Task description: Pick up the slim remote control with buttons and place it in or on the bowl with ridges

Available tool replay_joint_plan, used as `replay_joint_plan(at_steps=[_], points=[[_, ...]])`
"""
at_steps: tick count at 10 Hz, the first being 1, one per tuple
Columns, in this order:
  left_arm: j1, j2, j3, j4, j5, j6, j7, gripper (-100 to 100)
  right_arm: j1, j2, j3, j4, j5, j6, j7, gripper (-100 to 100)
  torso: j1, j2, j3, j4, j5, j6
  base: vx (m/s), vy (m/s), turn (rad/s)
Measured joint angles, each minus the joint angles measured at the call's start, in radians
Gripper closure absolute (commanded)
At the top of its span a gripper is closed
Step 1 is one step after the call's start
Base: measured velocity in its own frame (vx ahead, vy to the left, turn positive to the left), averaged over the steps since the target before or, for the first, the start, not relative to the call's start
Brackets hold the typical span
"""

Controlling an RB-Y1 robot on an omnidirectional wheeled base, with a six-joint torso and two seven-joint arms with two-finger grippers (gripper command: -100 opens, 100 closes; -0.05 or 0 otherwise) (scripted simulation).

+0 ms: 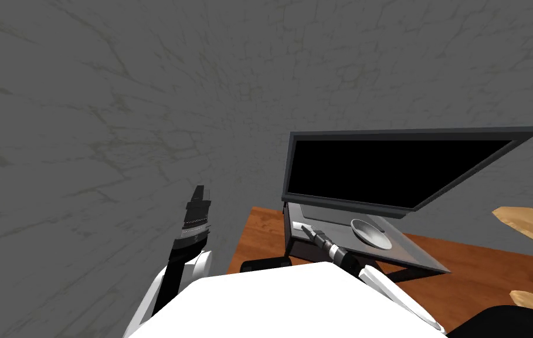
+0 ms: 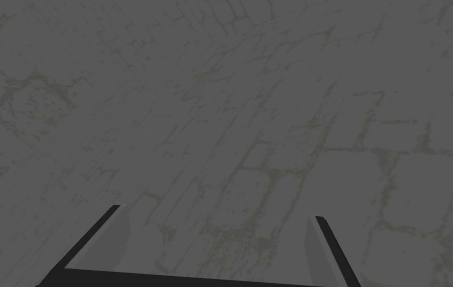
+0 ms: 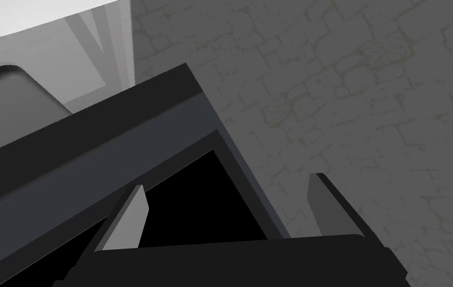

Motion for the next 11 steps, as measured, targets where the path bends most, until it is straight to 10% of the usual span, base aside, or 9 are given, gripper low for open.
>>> replay_joint_plan(at_steps=[11], points=[[0.0,0.0,0.0,0.0,0.0,0.0,0.0,0,0.021,-0.115,0.036,0.242,0.28,-0.042,-0.046,-100,0.0,-0.003,-0.001,0.0,0.0,0.0,-0.018,-0.004,0.29]])
